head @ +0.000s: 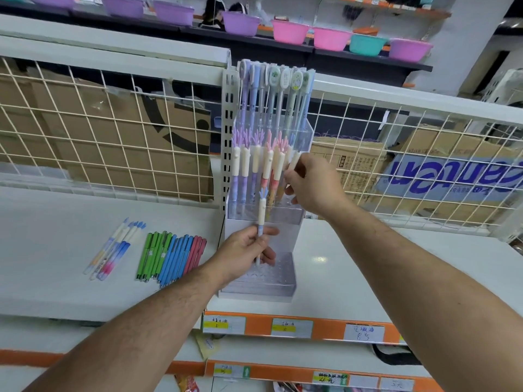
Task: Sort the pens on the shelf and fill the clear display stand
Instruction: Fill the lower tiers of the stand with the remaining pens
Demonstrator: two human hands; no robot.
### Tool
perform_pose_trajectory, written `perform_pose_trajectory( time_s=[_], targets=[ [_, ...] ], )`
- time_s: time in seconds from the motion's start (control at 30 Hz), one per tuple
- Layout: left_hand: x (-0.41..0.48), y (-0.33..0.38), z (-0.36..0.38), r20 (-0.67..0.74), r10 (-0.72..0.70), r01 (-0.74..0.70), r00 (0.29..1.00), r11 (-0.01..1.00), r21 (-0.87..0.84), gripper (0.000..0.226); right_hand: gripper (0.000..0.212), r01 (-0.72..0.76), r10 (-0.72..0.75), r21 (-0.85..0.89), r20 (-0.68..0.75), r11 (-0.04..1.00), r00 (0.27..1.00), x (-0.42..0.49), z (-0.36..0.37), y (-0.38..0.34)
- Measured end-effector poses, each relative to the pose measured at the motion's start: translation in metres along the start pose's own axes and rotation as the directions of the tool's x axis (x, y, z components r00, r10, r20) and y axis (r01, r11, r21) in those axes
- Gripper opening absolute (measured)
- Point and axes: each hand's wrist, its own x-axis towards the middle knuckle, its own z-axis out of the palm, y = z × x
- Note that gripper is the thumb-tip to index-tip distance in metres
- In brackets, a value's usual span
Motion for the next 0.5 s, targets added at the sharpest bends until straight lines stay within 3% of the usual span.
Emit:
perform_pose_trajectory(
  time_s=[0.5],
  targets=[
    [-0.0018, 0.0017, 0.0004, -0.002, -0.004, 0.004, 1.000, 1.000, 0.027, 0.024, 0.019, 0.039, -0.036, -0.212, 0.015, 0.977, 0.999, 0.0014, 0.0042, -0.0060]
  ],
)
